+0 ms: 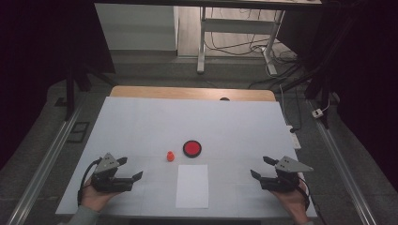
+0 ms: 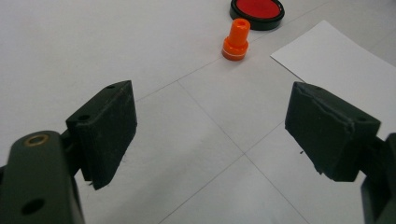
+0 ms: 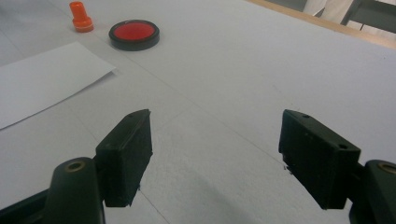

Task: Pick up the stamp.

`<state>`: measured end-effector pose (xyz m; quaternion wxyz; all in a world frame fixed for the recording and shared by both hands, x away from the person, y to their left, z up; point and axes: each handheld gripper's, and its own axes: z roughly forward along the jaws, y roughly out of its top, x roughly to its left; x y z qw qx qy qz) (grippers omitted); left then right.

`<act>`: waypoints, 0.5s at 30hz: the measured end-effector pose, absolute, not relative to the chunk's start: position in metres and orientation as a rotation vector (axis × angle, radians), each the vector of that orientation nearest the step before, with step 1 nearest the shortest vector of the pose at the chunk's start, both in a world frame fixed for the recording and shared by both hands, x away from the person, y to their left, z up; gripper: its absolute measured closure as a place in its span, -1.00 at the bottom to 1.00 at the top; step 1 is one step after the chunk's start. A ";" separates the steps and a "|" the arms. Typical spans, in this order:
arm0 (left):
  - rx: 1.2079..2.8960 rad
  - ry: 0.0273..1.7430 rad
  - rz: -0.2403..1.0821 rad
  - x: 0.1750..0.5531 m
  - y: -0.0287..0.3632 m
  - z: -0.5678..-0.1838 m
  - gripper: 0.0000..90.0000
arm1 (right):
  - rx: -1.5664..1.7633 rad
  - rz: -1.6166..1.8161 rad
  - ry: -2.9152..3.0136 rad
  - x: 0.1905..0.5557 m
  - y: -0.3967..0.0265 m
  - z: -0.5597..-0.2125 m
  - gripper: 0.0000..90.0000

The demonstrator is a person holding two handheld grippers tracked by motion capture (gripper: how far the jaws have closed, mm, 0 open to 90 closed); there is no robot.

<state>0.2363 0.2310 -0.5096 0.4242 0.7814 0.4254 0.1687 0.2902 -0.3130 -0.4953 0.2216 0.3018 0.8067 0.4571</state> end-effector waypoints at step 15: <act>1.944 1.045 0.418 0.246 0.227 -0.498 -0.59 | 0.840 1.268 2.213 0.289 -0.311 -0.492 -0.41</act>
